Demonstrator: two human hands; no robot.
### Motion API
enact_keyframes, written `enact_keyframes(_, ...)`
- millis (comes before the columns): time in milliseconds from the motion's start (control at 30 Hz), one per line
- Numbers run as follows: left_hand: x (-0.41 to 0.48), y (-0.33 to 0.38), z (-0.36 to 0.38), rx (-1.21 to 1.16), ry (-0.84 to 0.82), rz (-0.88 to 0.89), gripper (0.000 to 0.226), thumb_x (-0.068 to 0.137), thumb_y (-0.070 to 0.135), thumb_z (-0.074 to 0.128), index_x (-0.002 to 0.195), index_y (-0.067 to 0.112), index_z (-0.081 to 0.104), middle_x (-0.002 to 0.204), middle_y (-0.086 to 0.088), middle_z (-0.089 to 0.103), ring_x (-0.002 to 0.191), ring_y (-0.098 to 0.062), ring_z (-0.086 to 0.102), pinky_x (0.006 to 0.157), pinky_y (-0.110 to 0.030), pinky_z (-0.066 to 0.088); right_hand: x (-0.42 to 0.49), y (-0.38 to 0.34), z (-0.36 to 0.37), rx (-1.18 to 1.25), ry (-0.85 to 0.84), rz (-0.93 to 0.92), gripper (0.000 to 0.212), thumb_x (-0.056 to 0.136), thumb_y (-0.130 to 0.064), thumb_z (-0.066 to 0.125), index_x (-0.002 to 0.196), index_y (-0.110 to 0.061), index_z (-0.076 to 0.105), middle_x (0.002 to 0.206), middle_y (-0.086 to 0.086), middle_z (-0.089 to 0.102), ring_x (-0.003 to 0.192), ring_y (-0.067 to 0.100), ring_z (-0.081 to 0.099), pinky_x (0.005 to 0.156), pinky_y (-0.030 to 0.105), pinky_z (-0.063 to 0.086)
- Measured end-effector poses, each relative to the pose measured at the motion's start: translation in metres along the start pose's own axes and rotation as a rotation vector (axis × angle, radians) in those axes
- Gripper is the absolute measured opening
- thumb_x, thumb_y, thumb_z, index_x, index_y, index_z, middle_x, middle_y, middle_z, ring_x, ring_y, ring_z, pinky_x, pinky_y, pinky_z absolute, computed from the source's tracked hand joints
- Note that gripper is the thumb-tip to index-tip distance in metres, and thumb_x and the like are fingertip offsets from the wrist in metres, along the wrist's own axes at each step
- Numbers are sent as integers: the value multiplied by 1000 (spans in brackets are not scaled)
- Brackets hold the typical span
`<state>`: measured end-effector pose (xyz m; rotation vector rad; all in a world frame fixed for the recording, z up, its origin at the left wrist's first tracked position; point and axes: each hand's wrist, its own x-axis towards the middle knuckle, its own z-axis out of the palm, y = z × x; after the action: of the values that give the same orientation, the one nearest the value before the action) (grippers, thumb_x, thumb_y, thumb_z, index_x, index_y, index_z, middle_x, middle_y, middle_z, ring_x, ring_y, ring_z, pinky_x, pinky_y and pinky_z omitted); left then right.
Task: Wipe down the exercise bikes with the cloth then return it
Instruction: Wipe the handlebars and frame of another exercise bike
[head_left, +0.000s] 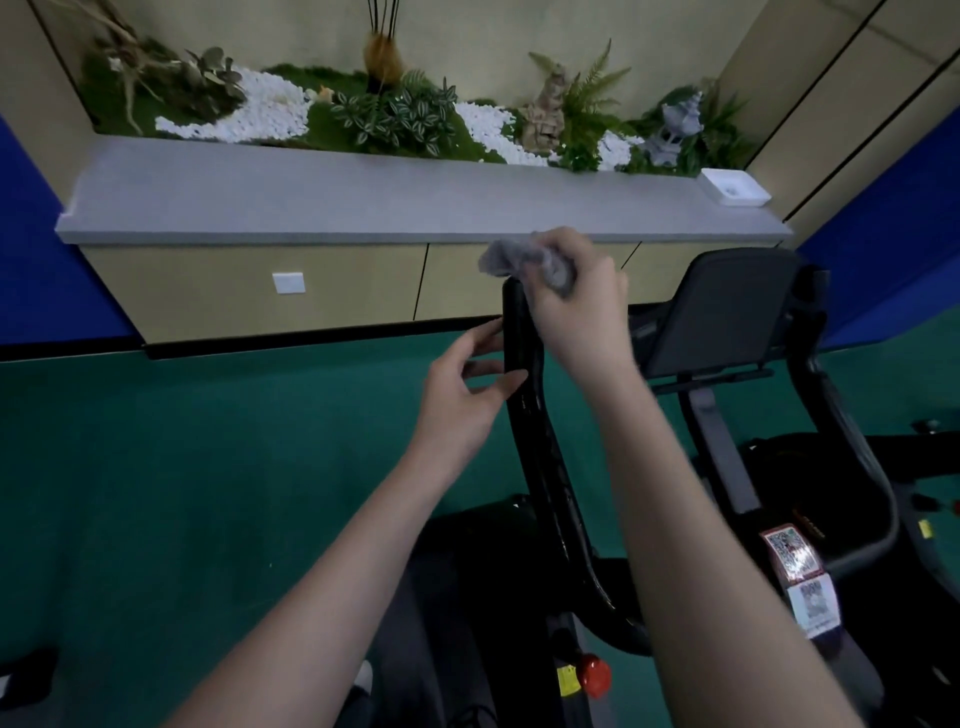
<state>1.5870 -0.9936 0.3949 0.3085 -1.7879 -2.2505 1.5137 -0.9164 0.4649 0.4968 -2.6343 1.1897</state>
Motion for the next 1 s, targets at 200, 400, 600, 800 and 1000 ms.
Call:
enact_keyframes(200,2,-3,-8,-42,-88,10,58,79,-18,61,125,17,50,108,5,62,82,-2,61,74,-16,52,-29,8,11,-90,169,-228,38,76,16,57,104,-6,69,102,5,67,103,25,50,84,27,42)
enact_keyframes(400,6,-6,-14,-92,-139,-9,56,80,-16,61,131,7,50,112,-3,61,83,-2,62,71,-15,51,-56,17,18,-24,294,-175,31,78,14,61,103,-1,69,107,12,49,102,10,48,92,6,36)
enact_keyframes(600,6,-10,-14,-128,-152,-26,58,80,-14,63,124,22,50,105,3,62,83,-2,62,73,-17,52,-40,17,14,-56,277,-241,16,85,2,62,100,2,68,103,10,54,99,8,51,88,8,38)
enact_keyframes(800,8,-11,-15,-173,-173,-34,51,82,-14,62,124,14,54,104,-1,62,83,-2,62,77,-20,54,-66,24,14,-71,254,-163,11,88,3,60,97,1,66,100,11,55,93,16,56,86,11,40)
enact_keyframes(1000,8,-12,-19,-183,-195,-32,55,80,-12,64,114,30,55,102,10,62,81,5,62,73,-16,52,-46,10,15,-92,352,-215,25,86,9,56,106,-1,67,103,19,55,95,4,48,87,7,36)
